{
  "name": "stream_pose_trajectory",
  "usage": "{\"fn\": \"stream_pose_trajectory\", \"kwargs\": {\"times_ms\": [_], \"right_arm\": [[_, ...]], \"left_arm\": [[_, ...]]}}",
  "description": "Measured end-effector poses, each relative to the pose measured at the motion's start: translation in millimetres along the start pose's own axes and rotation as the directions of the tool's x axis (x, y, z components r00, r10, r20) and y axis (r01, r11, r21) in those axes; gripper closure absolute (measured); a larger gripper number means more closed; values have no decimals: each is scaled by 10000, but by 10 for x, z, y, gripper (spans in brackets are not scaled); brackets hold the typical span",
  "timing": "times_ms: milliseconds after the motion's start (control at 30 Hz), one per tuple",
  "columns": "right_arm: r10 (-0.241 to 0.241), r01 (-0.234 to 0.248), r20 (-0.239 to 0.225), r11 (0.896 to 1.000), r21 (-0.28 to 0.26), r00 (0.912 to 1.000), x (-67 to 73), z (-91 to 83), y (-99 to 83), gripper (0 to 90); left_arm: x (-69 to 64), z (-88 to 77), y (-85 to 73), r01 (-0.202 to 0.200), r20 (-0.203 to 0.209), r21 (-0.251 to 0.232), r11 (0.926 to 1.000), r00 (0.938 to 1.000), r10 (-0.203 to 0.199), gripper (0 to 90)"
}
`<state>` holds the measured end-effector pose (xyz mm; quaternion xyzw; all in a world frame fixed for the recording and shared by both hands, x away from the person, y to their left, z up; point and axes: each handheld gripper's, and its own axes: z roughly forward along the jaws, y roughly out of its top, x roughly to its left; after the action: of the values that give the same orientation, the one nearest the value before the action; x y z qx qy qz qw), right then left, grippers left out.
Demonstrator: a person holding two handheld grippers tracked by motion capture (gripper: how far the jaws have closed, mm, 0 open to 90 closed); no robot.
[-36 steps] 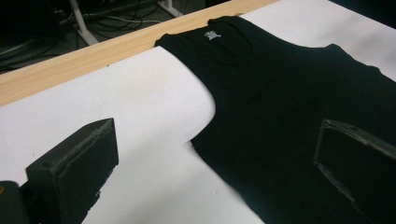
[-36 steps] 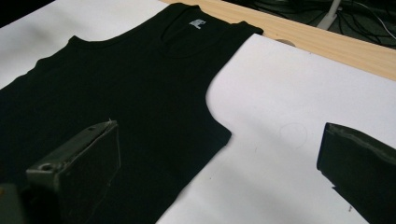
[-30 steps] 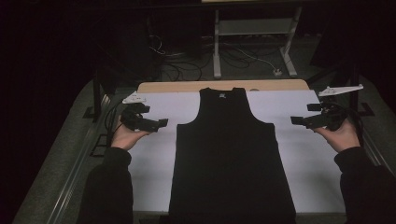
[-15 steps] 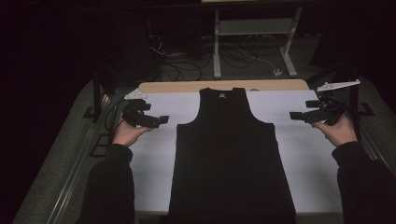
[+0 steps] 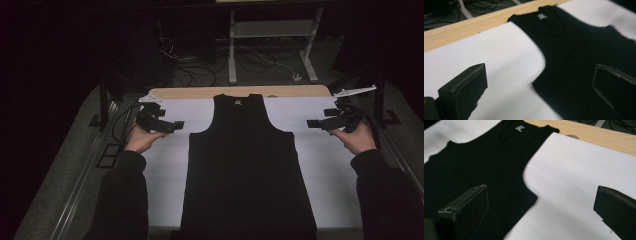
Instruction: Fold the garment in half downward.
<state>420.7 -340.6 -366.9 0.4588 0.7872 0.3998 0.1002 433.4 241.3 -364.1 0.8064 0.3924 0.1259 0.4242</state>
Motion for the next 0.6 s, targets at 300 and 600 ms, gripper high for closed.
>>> {"fn": "stream_pose_trajectory", "kwargs": {"times_ms": [300, 600], "right_arm": [[-81, 81, 24, 9996, 263, 10000, -41, 119, 17, 0], [-67, 67, 3, 9988, 491, 10000, -58, 249, -14, 0]], "left_arm": [[36, 141, -30, 7, 99, 246, 9997, 10000, -10, 0], [16, 280, -85, 104, 328, 498, 9987, 9994, -121, 0]]}}
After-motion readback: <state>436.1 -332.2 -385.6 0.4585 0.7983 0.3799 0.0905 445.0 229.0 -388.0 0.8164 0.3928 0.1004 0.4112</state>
